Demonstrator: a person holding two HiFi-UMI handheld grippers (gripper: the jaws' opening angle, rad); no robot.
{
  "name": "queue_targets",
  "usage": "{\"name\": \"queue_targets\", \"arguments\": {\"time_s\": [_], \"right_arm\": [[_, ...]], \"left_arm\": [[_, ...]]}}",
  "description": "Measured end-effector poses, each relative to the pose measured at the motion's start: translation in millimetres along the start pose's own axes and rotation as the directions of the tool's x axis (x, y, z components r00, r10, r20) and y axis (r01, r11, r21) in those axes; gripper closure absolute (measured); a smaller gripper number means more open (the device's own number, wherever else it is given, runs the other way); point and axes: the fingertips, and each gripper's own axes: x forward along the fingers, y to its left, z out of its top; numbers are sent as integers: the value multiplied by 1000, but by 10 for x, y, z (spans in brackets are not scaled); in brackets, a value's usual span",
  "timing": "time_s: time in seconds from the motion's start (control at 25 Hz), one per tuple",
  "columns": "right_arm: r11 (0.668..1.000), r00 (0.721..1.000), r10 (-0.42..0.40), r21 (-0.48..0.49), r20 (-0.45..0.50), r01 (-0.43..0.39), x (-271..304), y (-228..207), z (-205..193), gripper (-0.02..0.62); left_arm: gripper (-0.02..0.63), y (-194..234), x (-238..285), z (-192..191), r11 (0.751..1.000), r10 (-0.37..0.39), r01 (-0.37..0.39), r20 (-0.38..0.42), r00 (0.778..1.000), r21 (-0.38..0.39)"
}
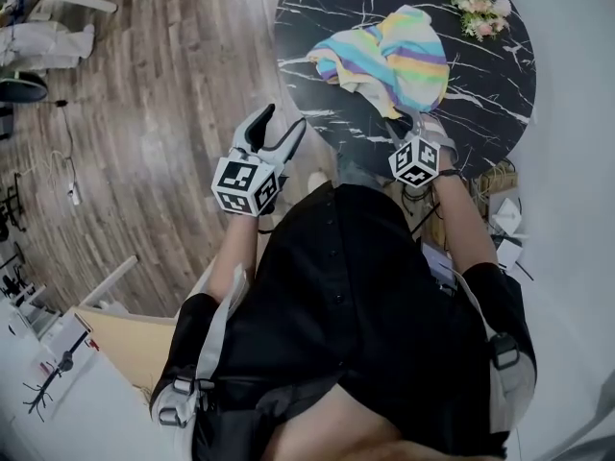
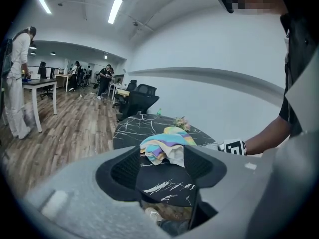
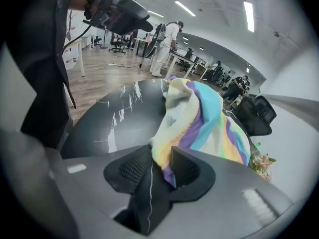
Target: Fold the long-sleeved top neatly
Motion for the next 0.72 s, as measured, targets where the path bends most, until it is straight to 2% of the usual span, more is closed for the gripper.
{"name": "queue_targets", "arguments": {"time_s": [0.24,0.32,0.52,0.6,0.72], "right_arm": [[992,999,-16,-129,-38,11,91,2,-121,460],[993,999,-31,-110,-20,28,62,-44,-98,554],[993,994,-87,79,60,83,-217,-269,25,561],[975,987,-127,196,101,106,-408,-407,56,561],[927,968,-209,344,138,151,-729,-677,60,561]], "left_arm": [[325,-29,150,-101,999,-5,8,-54,999,52],[325,-28,223,-117,997,-19,24,-72,997,68],[342,-23,459,-73,992,-65,75,-100,993,101],[364,-82,562,-62,984,-108,123,-120,987,132],[389,-187,740,-39,956,-170,202,-157,973,214]]}}
